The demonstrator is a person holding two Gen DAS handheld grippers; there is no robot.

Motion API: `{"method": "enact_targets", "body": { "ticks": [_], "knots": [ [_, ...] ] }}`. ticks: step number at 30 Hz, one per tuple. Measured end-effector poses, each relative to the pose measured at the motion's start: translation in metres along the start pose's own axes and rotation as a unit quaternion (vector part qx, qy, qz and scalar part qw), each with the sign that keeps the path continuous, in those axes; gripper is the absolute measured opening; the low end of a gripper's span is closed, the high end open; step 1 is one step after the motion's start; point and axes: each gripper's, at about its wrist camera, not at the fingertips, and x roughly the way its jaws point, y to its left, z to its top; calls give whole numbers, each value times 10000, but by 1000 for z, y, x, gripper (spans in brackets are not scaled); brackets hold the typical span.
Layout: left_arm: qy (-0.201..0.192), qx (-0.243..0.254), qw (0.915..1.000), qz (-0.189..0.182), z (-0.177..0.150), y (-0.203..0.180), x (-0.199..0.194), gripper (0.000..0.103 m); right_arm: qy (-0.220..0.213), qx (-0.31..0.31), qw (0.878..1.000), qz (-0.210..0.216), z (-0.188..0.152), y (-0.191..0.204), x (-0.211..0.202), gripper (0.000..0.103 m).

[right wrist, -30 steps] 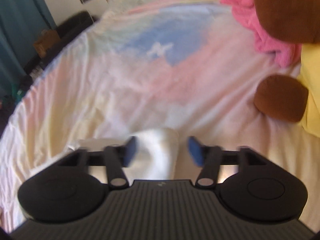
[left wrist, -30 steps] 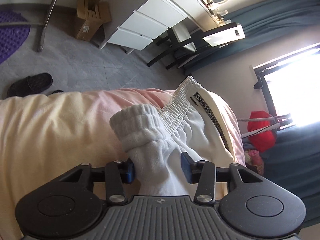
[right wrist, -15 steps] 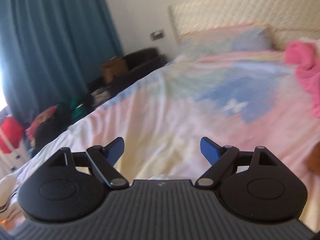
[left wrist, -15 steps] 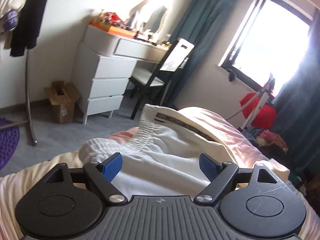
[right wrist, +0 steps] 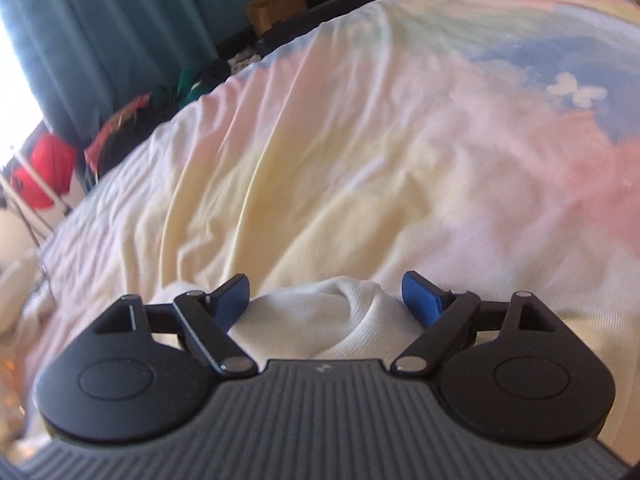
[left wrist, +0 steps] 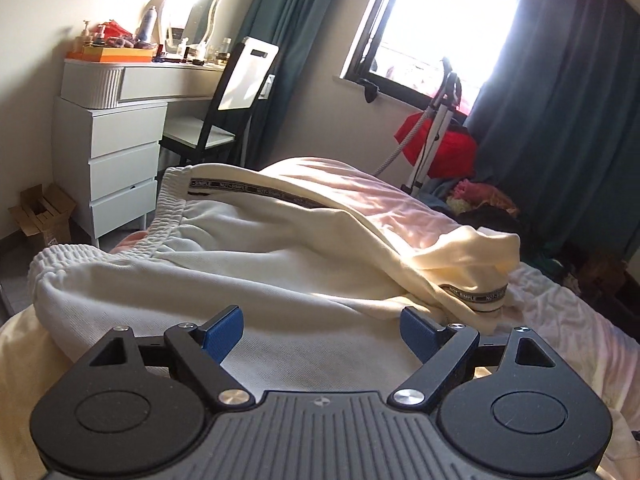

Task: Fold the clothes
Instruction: 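Lay the lifted pants onto the bed and open both grippers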

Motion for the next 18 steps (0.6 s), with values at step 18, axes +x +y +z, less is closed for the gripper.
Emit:
{"method": "enact_targets", "body": {
  "ticks": [18],
  "knots": [
    [209, -516, 9975, -445, -1, 16, -3, 87, 612, 491, 9651, 2497, -17, 34, -79, 77]
  ]
}}
